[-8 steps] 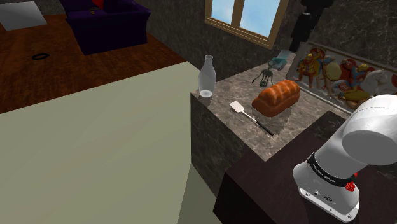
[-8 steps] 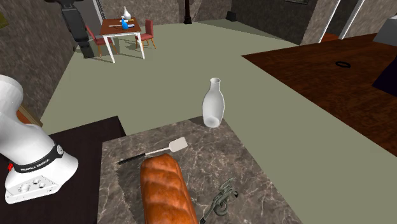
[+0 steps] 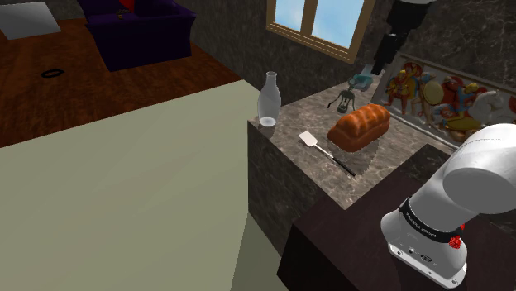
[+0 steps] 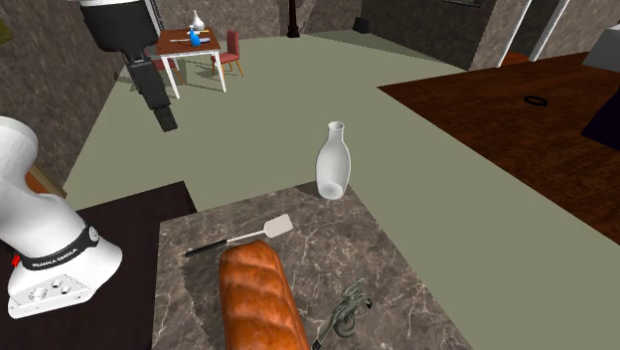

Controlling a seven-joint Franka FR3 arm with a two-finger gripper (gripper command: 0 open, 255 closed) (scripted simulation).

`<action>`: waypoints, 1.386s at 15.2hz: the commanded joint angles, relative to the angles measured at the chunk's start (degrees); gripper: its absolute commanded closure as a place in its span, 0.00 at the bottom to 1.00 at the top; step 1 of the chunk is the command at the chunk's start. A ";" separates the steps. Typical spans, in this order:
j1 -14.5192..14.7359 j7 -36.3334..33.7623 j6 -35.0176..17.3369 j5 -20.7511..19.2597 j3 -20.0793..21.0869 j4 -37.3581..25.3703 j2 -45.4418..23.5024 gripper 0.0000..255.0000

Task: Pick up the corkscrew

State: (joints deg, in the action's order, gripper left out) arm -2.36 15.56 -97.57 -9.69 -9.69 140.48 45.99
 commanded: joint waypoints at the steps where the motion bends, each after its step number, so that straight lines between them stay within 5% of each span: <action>1: -0.59 1.87 -4.11 -1.11 -2.45 1.89 -0.82 0.00; 13: -0.57 15.65 -28.81 -2.24 -19.61 3.26 -16.99 0.00; 17: 2.24 22.62 -36.31 2.16 -26.45 0.83 -25.19 0.00; 21: 7.03 32.94 -42.32 12.02 -34.18 -3.09 -34.98 0.00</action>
State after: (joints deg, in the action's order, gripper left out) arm 3.39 45.76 -138.92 -0.65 -42.11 138.88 13.47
